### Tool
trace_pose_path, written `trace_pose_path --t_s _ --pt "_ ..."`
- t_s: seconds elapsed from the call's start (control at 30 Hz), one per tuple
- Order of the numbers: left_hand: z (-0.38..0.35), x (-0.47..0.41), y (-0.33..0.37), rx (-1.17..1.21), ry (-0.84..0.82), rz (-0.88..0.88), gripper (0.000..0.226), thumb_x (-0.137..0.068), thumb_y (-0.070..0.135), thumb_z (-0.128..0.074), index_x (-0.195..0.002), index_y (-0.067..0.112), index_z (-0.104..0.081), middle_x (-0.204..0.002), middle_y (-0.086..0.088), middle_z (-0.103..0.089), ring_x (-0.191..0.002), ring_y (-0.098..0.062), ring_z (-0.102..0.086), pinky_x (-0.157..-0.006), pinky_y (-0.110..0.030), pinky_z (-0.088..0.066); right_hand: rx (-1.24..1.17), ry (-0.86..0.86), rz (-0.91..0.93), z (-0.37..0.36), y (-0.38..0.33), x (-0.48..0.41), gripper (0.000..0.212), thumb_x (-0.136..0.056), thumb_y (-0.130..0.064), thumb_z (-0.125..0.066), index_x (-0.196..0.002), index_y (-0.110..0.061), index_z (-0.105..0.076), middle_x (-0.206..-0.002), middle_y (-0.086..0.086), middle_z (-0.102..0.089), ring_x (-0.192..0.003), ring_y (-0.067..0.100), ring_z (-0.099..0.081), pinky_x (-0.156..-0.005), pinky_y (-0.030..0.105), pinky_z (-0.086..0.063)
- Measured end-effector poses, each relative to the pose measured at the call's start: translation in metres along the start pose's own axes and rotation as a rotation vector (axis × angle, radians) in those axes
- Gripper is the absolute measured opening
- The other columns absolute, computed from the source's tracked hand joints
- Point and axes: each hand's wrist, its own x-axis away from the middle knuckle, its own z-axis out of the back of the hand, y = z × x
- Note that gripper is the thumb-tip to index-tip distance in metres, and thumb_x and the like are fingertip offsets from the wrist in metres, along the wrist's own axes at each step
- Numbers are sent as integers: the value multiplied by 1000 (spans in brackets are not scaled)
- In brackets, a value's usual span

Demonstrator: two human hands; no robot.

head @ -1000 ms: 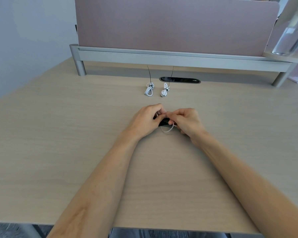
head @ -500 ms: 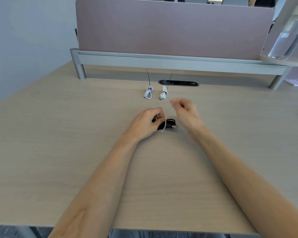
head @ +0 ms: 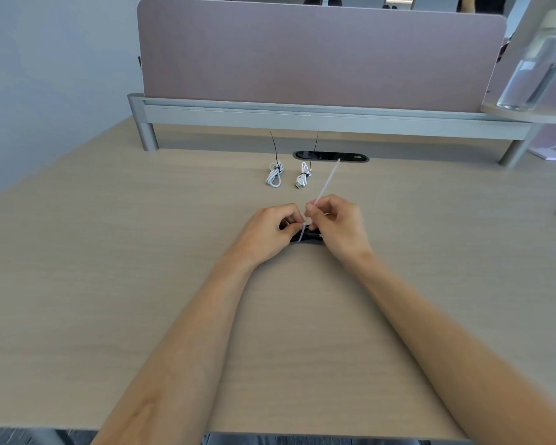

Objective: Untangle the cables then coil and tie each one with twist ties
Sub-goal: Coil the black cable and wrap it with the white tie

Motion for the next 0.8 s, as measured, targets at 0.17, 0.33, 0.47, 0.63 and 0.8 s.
trace_pose_path --t_s 0.17,0.33,0.47,0.63,0.8 --pt "1 2 5 -21 -45 39 13 -84 24 -53 -81 33 -62 -79 15 -67 -76 -8 -61 -76 -40 -53 9 52 12 1 -1 1 10 -90 -19 -65 -82 -14 -65 -75 -1 -68 -60 5 -67 -62 16 -50" --pt "2 4 10 78 -21 42 11 -85 39 -60 -78 31 -65 -71 6 -68 -70 -18 -62 -70 -40 -51 12 67 15 1 1 0 10 -89 -23 -66 -82 -16 -67 -78 -2 -69 -71 13 -68 -60 18 -48" --pt "2 2 8 139 -5 53 16 -88 29 -65 -72 27 -64 -63 3 -64 -60 -17 -54 -59 -31 -41 34 73 48 0 -1 3 12 -89 -21 -65 -79 -15 -66 -80 -5 -69 -71 5 -63 -62 13 -45" --pt "1 -1 7 218 -34 108 13 -87 25 -67 -74 25 -66 -71 12 -65 -65 -7 -54 -64 -27 -39 12 131 100 11 -14 2 13 -87 -15 -64 -75 -13 -68 -82 -11 -70 -67 -1 -58 -64 13 -44" --pt "-2 -6 6 117 -47 106 16 -84 30 -68 -69 34 -63 -67 23 -62 -68 -8 -55 -67 -32 -44 2 132 119 15 -22 7 15 -87 -14 -62 -73 -14 -67 -84 -14 -70 -71 10 -61 -69 27 -50"
